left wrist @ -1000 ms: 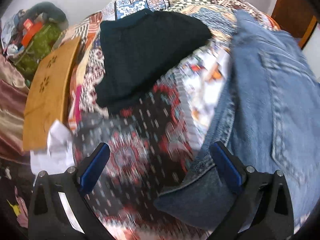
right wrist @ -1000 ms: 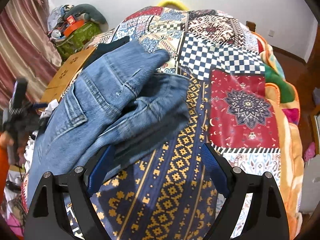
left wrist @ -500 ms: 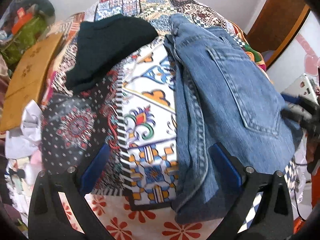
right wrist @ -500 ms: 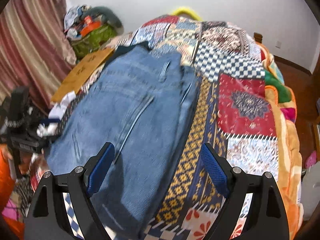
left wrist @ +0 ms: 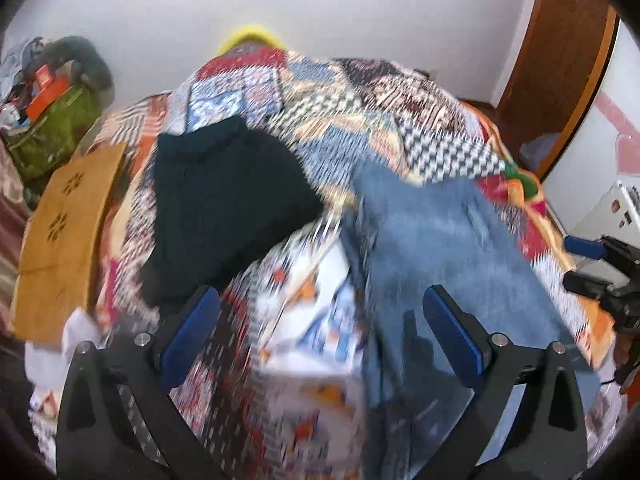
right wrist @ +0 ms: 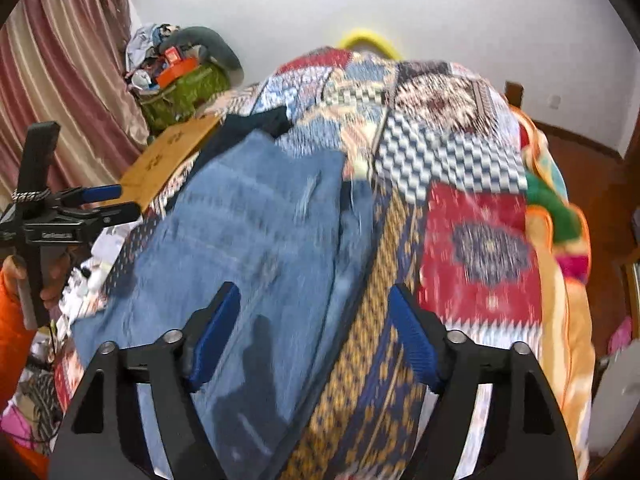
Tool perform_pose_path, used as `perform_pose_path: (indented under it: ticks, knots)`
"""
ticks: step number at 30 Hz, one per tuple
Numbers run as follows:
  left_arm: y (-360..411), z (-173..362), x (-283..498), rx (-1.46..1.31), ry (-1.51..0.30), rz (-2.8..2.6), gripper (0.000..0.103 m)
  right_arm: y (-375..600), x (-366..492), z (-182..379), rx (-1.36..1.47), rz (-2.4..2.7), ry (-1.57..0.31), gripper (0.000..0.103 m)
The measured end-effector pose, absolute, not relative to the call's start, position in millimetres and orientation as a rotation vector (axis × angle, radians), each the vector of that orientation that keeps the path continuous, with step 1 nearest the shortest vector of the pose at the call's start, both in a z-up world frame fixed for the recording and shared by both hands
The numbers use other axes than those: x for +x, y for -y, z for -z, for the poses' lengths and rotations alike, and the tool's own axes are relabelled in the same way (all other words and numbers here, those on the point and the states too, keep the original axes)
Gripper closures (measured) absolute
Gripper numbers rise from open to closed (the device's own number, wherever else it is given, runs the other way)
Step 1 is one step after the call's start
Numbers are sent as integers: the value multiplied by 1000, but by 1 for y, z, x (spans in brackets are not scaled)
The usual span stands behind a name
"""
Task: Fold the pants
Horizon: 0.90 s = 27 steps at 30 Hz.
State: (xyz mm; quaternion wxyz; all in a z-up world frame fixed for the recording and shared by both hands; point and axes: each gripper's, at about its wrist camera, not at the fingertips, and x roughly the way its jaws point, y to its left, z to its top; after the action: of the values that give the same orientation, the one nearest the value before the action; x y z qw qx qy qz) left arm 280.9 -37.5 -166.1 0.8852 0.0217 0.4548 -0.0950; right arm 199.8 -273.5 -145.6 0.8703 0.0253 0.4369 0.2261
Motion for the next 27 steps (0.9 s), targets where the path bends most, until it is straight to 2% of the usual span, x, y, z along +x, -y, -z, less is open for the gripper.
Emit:
perform_pose_path:
  ticks: [2,3,6,9,12,13,14,17,21,27]
  knots:
    - [46,169,302,42,-949,209,0,267,222,145,49,-492,-900,41]
    - [50,171,313,40,-954,223,4,264,229,146,45,-496,-900,44]
    - [68,184,341,74,-1005,265,23,253,259,154,34,-509,-911,48]
    - [85,202,358,95,-1039,297,34,247,283,167,50,-525,-939,54]
    - [95,216,367,90,-1065,324,49,243,307,191,81,-524,-1008,67]
    - [97,219,369,91,-1068,327,53,244,313,200,129,-551,-1033,76]
    - [98,221,369,98,-1065,323,53,244,315,204,159,-568,-1041,82]
    - [100,222,367,114,-1044,321,53,240,309,201,124,-569,-990,86]
    - [98,226,368,161,-1008,237,53,240,298,190,49,-574,-923,88]
    - [92,234,376,126,-1059,233,53,234,309,209,-11,-556,-980,88]
